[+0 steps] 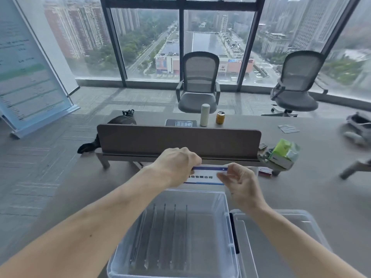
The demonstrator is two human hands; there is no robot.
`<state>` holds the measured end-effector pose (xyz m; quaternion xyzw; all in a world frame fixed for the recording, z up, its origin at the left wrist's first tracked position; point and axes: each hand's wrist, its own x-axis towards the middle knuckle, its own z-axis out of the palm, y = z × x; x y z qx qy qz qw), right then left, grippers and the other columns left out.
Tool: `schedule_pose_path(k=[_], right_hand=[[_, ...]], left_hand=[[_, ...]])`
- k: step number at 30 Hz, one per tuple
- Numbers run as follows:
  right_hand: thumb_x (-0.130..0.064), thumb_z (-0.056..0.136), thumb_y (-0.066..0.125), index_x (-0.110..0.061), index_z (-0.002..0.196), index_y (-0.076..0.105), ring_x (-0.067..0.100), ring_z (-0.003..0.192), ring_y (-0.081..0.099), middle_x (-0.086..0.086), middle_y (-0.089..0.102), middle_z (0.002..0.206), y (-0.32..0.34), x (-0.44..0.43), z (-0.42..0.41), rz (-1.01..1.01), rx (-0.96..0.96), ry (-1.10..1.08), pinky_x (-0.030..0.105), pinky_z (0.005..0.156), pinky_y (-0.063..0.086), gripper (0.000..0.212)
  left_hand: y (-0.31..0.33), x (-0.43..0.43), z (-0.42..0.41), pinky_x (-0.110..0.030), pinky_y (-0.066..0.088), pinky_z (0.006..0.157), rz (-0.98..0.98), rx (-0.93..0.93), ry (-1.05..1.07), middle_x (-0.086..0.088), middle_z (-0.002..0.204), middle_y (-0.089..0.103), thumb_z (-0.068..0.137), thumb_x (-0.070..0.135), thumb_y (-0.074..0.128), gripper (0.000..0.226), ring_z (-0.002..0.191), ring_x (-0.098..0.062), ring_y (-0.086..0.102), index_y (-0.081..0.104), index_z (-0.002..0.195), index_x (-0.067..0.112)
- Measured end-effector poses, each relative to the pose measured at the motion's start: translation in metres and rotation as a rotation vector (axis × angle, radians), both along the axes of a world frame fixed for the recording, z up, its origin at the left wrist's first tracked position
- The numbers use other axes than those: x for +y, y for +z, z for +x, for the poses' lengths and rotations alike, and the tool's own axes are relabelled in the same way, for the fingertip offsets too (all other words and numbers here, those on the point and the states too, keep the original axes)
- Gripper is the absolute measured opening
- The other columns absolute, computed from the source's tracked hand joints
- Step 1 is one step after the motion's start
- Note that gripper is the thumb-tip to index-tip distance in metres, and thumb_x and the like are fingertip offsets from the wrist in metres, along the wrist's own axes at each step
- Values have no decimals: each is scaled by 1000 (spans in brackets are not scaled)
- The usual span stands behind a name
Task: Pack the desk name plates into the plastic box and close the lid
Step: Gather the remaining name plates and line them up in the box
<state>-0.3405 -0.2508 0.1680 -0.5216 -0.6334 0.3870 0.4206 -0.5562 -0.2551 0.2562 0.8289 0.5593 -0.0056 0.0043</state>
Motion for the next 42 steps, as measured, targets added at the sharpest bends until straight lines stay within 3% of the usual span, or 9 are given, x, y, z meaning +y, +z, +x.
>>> schedule_pose_path(k=[4,9,19,24,28,31,35,38,42], right_hand=[[-28,79,84,-32,105,62,-1,105,63,-14,65,106,-2,2,24,-19,-24,50,25,86,53,34],[-41,75,84,-30,122,46,3,109,59,-14,59,117,-27,10,67,45,-351,238,25,88,50,62],[-41,87,71,-28,130,56,16,120,51,-8,58,125,-75,10,68,231,-837,810,28,92,44,47],[-40,91,66,-25,124,62,21,119,53,-5,63,119,-108,3,57,214,-949,1010,35,98,44,36],[-49,96,55,-24,120,66,22,119,54,-2,67,114,-136,0,60,247,-1082,1149,34,113,29,36],[-58,99,32,-26,103,74,22,110,53,-5,70,99,-157,-2,65,320,-1139,1154,34,117,20,52],[-57,90,8,-25,84,73,23,99,50,-5,65,90,-169,-1,63,379,-1140,1151,38,107,29,72],[-57,91,9,-26,79,71,22,97,50,-6,64,87,-171,1,62,392,-1118,1145,39,102,32,70],[-56,98,23,-27,74,69,21,96,49,-7,64,87,-179,0,65,418,-1072,1127,37,102,30,60]], left_hand=[[-6,8,19,-33,47,67,-17,-10,63,3,73,53,96,26,63,10,76,-30,63,62,89,18],[-23,12,41,-39,56,81,-163,-118,307,-1,93,58,89,27,65,4,94,-29,63,63,86,24],[-99,-19,74,-30,43,59,-235,-202,675,1,78,61,81,24,67,28,77,-27,63,47,63,20],[-142,-35,85,-29,43,57,-280,-232,768,1,66,56,81,21,67,25,67,-27,59,50,63,18],[-185,-43,88,-27,38,50,-342,-294,862,-2,63,51,83,18,64,33,59,-24,51,42,60,18],[-214,-44,93,-27,40,50,-401,-314,899,-7,69,56,88,18,62,28,61,-26,57,49,64,14],[-244,-45,105,-27,34,47,-424,-330,929,-17,76,63,94,19,61,21,67,-30,64,60,82,2],[-264,-46,109,-25,32,45,-415,-307,943,-7,61,52,94,18,61,37,54,-25,54,42,62,13],[-282,-48,110,-26,32,47,-423,-279,929,-16,66,57,92,14,60,39,70,-32,66,36,61,14]])
